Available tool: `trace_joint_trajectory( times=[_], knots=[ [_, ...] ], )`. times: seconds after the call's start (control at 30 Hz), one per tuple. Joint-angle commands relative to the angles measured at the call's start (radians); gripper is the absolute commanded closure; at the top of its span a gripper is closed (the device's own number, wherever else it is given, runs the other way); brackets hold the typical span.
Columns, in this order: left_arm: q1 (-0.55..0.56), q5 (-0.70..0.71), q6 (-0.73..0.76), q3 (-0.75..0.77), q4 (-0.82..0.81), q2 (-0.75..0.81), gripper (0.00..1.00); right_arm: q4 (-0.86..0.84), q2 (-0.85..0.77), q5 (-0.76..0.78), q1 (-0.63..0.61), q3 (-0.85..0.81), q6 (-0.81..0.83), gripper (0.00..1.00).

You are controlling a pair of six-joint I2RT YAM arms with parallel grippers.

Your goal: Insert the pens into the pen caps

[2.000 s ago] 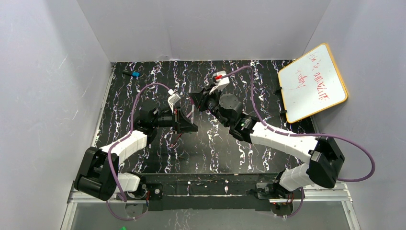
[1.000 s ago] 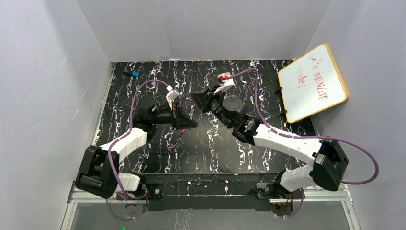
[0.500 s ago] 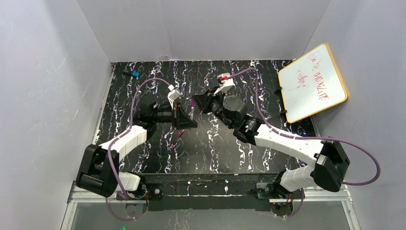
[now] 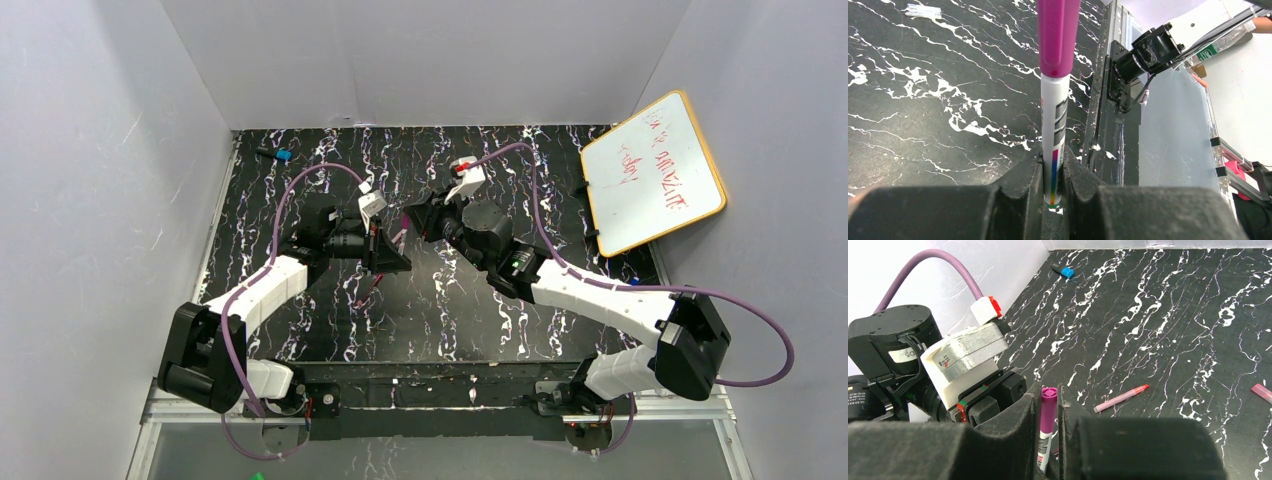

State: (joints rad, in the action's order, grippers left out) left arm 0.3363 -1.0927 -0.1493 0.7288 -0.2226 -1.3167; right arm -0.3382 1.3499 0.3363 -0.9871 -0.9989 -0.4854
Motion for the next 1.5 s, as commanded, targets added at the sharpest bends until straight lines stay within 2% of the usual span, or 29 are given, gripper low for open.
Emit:
trace_joint_trajectory(
  times=[0.0,0.13,0.3,0.47,0.67,1.17,1.47],
  knots=[
    [-0.001,0.052,0.019,0.026,0.039,0.023,1.0,-0.011,-0.018,-0.062,-0.019,0.0,0.015,0.74],
    [-0.002,0.051,0.023,0.024,0.039,0.02,1.0,-0.01,-0.02,-0.059,-0.018,-0.004,0.022,0.63],
    [-0.001,0.05,0.029,0.017,0.039,0.021,1.0,-0.015,-0.019,-0.05,-0.016,-0.003,0.028,0.4],
    [0.009,0.063,0.041,-0.003,0.04,0.044,1.0,-0.022,-0.01,-0.036,-0.018,-0.01,0.035,0.32],
    [0.017,0.061,0.051,-0.01,0.046,0.061,1.0,-0.024,0.015,-0.008,-0.017,-0.036,0.055,0.32],
    [0.026,0.053,0.053,-0.013,0.048,0.065,1.0,-0.06,0.065,0.016,-0.018,-0.092,0.107,0.4],
    [0.027,0.06,0.056,-0.01,0.052,0.059,1.0,-0.063,0.081,0.0,-0.018,-0.105,0.124,0.58]
  ],
)
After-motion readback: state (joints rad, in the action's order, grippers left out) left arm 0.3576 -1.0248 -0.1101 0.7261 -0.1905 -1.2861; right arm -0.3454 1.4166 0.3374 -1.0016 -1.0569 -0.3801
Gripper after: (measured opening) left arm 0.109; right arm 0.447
